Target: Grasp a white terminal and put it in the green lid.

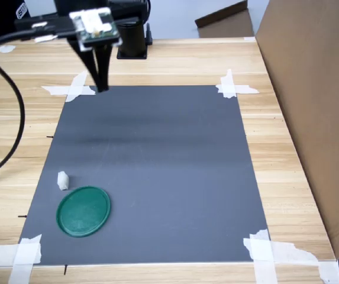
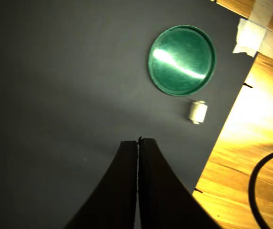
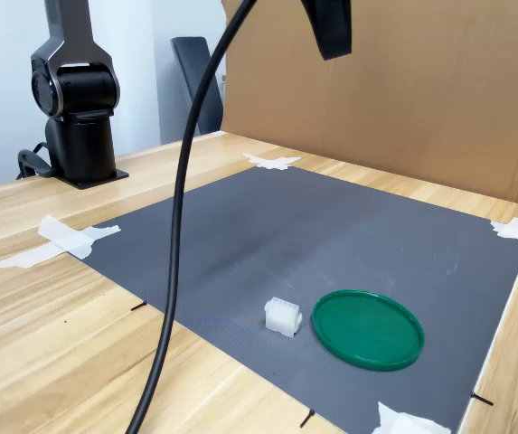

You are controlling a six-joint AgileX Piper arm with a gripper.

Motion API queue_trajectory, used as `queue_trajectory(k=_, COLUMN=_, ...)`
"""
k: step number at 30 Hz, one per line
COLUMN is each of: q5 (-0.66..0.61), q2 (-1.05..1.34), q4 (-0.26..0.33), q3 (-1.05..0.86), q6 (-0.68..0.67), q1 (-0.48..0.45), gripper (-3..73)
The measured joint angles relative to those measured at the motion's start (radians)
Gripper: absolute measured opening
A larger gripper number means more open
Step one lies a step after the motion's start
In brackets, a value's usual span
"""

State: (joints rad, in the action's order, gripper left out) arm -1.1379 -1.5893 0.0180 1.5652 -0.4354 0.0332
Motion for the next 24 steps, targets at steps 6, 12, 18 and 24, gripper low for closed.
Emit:
queue_trajectory(k=6, q5=0.026, q2=-0.054, q4=0.015, q3=0.033, q6=0.013, q1=-0.074, gripper=-2.8)
queue_trajectory(k=12, q5=-0.006, q2=-0.1, q4=0.043, q3=0.085, q6=-0.067, q1=-0.21, gripper=-2.8)
queue_trajectory(k=18, q5=-0.084, q2=-0.065, q4=0.088, q3=0.065, q6=-0.221, q1=-0.26, gripper=-2.8)
queue_trajectory(k=24, q5=-0.098, q2=-0.042, q4=0.115, q3=0.058, q6=-0.266, q1=-0.279, gripper=-2.8)
